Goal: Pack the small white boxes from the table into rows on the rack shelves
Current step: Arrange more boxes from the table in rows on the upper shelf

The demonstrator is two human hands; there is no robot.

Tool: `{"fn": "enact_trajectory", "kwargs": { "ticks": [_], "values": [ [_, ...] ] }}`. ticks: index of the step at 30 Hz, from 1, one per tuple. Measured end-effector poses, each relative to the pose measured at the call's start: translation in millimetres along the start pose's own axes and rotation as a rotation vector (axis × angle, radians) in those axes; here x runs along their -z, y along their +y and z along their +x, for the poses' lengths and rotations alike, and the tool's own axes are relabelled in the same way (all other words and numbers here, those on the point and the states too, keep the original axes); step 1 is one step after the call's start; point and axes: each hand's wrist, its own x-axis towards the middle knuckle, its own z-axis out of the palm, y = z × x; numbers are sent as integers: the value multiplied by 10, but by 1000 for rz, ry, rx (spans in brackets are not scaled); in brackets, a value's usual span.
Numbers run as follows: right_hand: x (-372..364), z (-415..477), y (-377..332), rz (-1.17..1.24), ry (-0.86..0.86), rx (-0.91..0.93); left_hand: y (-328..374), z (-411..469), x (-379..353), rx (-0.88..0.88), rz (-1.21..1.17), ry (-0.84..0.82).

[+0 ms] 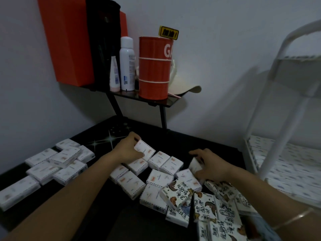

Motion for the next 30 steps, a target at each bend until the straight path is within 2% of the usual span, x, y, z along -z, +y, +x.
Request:
{"fn": "enact_trajectory", "kwargs": {
  "ticks": [3, 6, 9, 13, 17, 24, 27, 30],
  "values": [
    [21, 2, -26, 149, 21, -43, 61, -167, 58, -46, -90, 52],
    [85, -61, -47, 329, 147, -79, 161, -296, 99, -78, -187, 85],
    [151, -180, -78, 402, 238, -78, 374, -414, 123, -59, -244, 70],
    [313, -485, -143, 362, 249, -59, 839, -611, 115, -77, -377, -46],
    [768, -1056, -165, 266, 316, -11, 1535, -819, 125, -261, -439, -193],
    [1824, -2238, -41, 167, 500, 41, 2943, -1165, -30, -550, -614, -306],
    [2243, -2603, 137, 149, 629, 38, 3595, -1189, -101, -660, -700, -311],
    [2638, -2865, 392, 131, 854, 12, 4262, -1149, -155, -706, -735, -258]
  ]
}}
